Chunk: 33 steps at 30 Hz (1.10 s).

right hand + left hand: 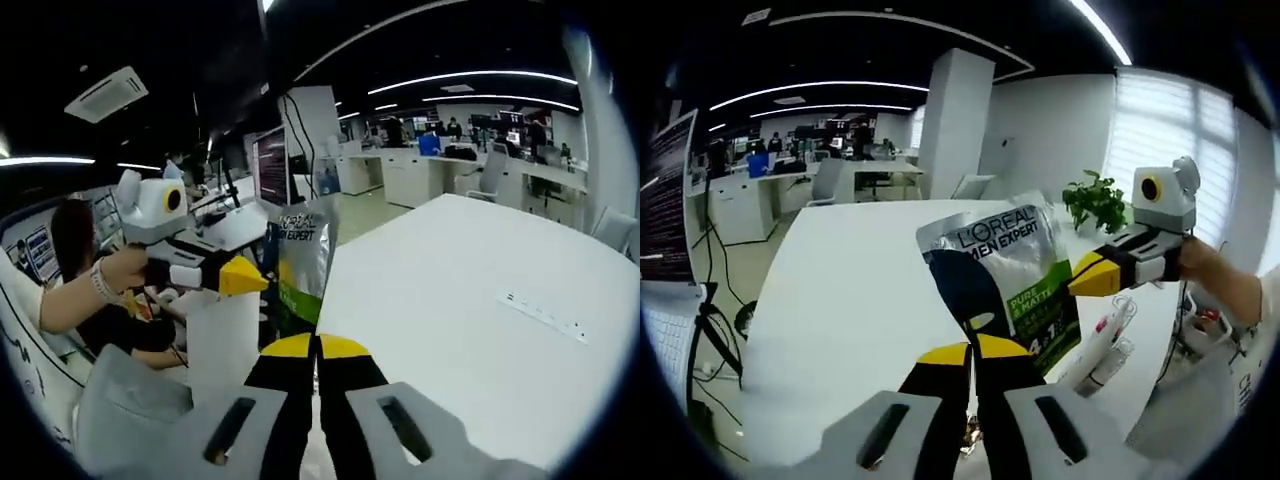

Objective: Arrange the skincare products in the storage area until every visible bottle or jar stands upright without overlapping.

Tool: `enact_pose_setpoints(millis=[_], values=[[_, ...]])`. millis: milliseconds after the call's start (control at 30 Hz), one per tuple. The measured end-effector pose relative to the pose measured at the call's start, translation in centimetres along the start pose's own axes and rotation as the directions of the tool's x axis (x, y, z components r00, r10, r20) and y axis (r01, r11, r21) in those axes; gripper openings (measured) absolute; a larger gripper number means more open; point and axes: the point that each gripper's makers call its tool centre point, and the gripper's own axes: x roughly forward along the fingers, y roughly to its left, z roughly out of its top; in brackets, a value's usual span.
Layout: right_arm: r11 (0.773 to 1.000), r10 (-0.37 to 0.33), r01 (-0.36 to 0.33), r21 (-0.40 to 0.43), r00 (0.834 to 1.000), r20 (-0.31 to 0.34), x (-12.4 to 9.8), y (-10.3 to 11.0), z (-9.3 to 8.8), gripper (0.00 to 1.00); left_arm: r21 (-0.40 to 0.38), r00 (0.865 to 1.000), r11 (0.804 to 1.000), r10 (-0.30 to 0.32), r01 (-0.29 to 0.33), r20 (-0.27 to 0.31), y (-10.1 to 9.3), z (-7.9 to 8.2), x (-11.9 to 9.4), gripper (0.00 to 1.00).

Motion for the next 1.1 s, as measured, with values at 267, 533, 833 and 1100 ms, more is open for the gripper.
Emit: enact_pose_setpoints(millis=[267, 533, 833, 1100], values=[[1.0, -0.005, 0.006, -0.028, 1.0, 0.025, -1.0, 1.4, 0.4, 0.01, 0.009, 1.0, 1.0, -0.017, 0.017, 0.005, -1.2, -0.1, -2.0, 0.0], [0.999, -0.01, 0.01, -0.035, 1.0, 0.022, -1.7, 3.5, -0.8, 0.01, 0.002, 0.999, 0.999, -0.039, 0.039, -0.019, -2.2, -1.6, -3.2, 0.0], [1.0, -0.014, 0.014, -0.021, 1.0, 0.0, -2.4, 5.4, -3.2, 0.01, -0.025, 0.995, 0.997, -0.076, 0.075, -0.061, -3.3, -4.1, -4.0, 0.0], [0.999, -0.013, 0.015, 0.051, 1.0, -0.027, -2.3, 5.9, -6.2, 0.01, -0.069, 0.988, 0.992, -0.11, 0.103, -0.111, -4.3, -6.8, -4.6, 0.0]])
